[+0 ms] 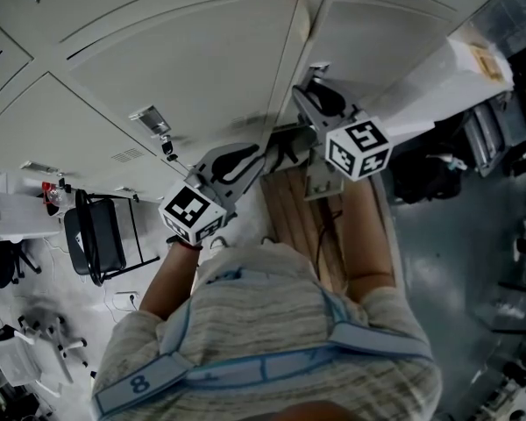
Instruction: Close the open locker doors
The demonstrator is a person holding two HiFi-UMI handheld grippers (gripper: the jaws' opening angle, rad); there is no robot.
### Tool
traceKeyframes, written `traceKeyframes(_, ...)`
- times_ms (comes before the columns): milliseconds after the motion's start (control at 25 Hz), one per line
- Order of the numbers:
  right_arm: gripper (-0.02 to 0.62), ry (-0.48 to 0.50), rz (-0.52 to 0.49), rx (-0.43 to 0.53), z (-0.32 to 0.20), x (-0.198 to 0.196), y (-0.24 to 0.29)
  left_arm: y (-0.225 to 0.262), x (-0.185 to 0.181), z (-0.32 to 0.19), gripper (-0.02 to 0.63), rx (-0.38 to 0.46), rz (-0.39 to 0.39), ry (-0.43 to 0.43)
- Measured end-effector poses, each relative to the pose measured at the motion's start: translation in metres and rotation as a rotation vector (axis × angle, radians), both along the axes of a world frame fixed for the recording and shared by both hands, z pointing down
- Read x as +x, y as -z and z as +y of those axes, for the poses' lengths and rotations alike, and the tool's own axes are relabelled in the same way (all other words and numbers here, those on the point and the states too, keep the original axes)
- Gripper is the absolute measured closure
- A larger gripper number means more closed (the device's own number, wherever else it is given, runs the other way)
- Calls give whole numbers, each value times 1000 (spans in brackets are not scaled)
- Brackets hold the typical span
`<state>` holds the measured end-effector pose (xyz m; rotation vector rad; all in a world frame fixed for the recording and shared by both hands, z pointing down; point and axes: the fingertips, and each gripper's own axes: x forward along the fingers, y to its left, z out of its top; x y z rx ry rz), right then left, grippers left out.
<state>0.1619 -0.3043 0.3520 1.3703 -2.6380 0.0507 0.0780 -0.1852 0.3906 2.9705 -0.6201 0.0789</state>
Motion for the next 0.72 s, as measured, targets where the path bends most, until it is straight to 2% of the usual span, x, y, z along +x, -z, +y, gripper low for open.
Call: traceKeyframes(720, 494, -1, 26, -1, -10, -4, -4, 0, 5, -1, 543, -7, 2, 5)
